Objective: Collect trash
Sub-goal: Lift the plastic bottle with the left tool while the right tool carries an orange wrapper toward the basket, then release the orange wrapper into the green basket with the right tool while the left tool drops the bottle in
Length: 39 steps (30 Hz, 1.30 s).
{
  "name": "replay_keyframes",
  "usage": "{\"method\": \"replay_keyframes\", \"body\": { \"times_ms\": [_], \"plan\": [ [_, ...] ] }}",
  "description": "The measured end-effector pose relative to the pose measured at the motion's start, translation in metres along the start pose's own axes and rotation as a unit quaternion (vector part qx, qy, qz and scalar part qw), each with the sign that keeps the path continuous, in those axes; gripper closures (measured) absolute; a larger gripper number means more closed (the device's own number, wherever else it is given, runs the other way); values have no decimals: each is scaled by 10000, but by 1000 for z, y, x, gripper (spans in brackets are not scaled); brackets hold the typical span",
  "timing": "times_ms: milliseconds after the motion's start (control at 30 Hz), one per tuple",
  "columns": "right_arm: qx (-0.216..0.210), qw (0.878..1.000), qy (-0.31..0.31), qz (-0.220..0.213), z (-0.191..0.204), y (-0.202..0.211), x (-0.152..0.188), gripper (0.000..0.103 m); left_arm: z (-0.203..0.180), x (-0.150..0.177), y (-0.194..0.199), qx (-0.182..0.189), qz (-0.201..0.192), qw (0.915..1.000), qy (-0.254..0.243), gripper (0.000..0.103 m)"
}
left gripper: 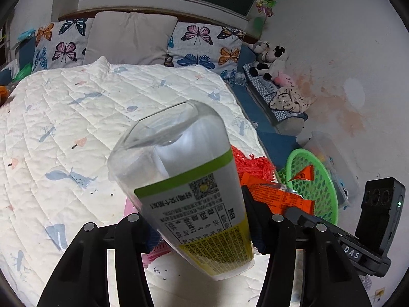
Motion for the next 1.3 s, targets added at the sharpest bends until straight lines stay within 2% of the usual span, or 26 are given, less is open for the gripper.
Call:
{"method": "replay_keyframes", "body": {
  "times_ms": [200,367,567,900,1067,1167,1200,1300],
  "plan": [
    [83,9995,46,-288,-3,27,-8,84,-19,-6,11,229,-56,9997,-118,50],
    [355,9978,44,-557,-22,54,-16,84,-46,-15,12,454,-57,9985,-300,50],
    [917,9915,-132,-911,-73,93,-28,84,-93,-24,0,779,14,9952,-588,50],
    [2227,9667,-392,-1200,-178,140,-35,84,-181,-36,-36,1260,132,9853,-1143,50],
    [2534,9591,-526,-1150,-209,140,-32,77,-211,-37,-59,1372,261,9816,-1305,50],
    [2619,9563,-581,-1163,-220,142,-30,66,-225,-37,-73,1391,331,9801,-1378,50],
    [2634,9556,-587,-1187,-224,144,-29,59,-228,-38,-77,1382,342,9799,-1401,50],
    [2646,9544,-602,-1243,-226,150,-26,55,-240,-38,-91,1376,378,9786,-1482,50]
  ]
}}
Point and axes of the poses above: each gripper's, at about its wrist camera, not at the fingertips, and y roughly against the way its jaws point, z to its left, x to its underside, the point moved 9 cm from there along -y, roughly the way its jaws point, and after that the axes turned 8 degrees about -y, right-handed, at the moved point
